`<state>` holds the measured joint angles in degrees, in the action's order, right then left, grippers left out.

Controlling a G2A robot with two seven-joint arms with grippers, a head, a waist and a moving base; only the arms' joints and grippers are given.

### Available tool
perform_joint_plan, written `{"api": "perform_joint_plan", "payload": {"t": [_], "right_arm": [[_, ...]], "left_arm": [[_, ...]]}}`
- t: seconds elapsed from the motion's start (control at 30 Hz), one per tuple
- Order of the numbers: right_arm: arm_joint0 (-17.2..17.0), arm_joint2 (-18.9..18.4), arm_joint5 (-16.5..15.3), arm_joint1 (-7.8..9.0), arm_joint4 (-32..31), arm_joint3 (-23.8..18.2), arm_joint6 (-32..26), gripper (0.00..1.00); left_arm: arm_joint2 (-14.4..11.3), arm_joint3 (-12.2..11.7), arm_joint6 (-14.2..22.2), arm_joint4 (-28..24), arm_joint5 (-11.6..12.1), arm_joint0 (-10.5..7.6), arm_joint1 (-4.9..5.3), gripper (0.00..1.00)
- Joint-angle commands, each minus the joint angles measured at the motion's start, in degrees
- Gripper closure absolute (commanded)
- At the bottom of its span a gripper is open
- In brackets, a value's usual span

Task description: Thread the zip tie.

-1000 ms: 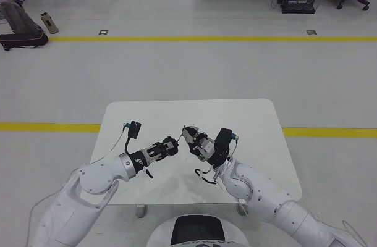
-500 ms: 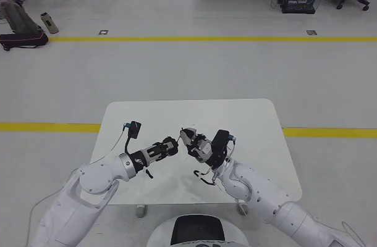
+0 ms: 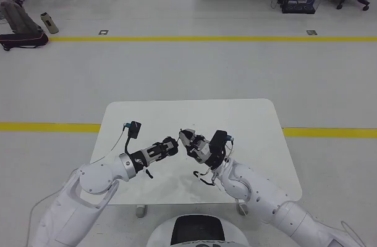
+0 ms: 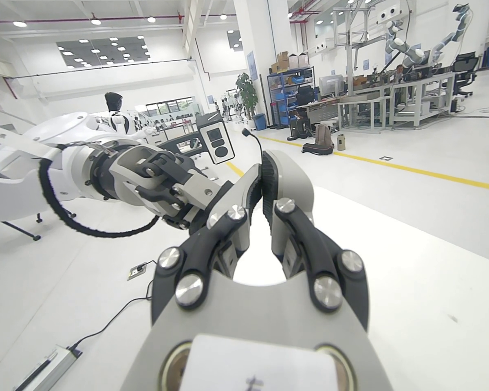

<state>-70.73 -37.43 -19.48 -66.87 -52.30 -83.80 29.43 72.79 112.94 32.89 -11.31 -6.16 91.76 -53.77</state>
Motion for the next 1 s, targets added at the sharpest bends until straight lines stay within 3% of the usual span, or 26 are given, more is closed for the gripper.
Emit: {"api": "perform_joint_plan", "payload": {"t": [0.0, 0.37, 0.43, 0.47, 0.5, 0.53, 0.77, 0.97], "right_arm": [[-0.08, 0.01, 0.00, -0.06, 0.18, -0.06, -0.08, 1.00], [0.06, 0.80, 0.00, -0.13, 1.14, -0.23, 0.05, 0.99], [-0.05, 1.01, 0.00, -0.10, 2.11, -0.44, 0.41, 0.61], [0.01, 1.16, 0.00, -0.04, 2.37, -0.49, 0.45, 0.51], [0.06, 1.25, 0.00, 0.04, 2.41, -0.54, 0.50, 0.15], [0.08, 1.30, 0.00, 0.12, 2.46, -0.60, 0.62, 0.00], [-0.46, 1.25, 0.00, 1.17, 2.98, -0.97, 2.66, 0.00], [-1.82, 1.18, 0.00, 3.05, 4.66, -1.27, 5.84, 0.00]], "left_arm": [[0.00, 0.00, 0.00, 0.00, 0.00, 0.00, 0.00, 1.00], [0.00, 0.00, 0.00, 0.00, 0.00, 0.00, 0.00, 1.00], [0.00, 0.00, 0.00, 0.00, 0.00, 0.00, 0.00, 1.00], [0.00, 0.00, 0.00, 0.00, 0.00, 0.00, 0.00, 1.00], [0.00, 0.00, 0.00, 0.00, 0.00, 0.00, 0.00, 1.00], [0.00, 0.00, 0.00, 0.00, 0.00, 0.00, 0.00, 1.00], [0.00, 0.00, 0.00, 0.00, 0.00, 0.00, 0.00, 1.00], [0.00, 0.00, 0.00, 0.00, 0.00, 0.00, 0.00, 1.00]]}}
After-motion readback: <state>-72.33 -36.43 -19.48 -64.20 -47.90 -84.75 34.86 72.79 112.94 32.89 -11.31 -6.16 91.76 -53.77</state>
